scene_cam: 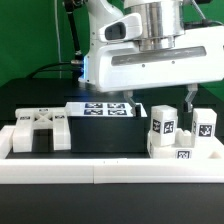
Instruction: Assemble chair
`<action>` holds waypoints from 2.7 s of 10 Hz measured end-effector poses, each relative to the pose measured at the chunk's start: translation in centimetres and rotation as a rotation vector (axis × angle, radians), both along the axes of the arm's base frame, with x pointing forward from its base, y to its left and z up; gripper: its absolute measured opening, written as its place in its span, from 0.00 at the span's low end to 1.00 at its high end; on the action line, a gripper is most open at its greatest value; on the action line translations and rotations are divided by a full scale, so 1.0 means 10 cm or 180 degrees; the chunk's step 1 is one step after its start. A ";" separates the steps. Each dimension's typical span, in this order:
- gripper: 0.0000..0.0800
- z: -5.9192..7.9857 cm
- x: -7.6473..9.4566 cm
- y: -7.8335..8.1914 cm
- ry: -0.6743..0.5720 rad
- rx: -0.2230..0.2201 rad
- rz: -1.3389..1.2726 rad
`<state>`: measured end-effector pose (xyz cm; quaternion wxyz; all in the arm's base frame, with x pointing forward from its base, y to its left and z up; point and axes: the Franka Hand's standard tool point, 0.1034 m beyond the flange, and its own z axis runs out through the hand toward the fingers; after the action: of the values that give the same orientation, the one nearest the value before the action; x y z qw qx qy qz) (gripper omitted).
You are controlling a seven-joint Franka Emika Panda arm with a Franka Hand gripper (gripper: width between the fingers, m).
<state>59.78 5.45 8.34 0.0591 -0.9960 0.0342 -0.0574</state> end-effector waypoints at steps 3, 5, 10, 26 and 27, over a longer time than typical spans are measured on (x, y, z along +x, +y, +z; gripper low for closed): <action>0.81 -0.01 0.00 0.00 -0.0064 -0.0165 0.0739; 0.81 -0.02 0.00 -0.01 -0.0095 -0.0207 0.1036; 0.36 -0.02 0.00 -0.01 -0.0088 -0.0194 0.0956; 0.59 -0.04 0.02 0.02 0.0166 0.0172 -0.2288; 0.76 -0.05 0.01 0.01 0.0137 0.0106 -0.1873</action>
Offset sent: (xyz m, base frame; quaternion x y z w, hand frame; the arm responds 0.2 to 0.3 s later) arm 0.0014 -0.0023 -0.0022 -0.0104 -0.0008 -0.1290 0.9916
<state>59.85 5.54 7.83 0.0555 -0.9432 0.3237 -0.0503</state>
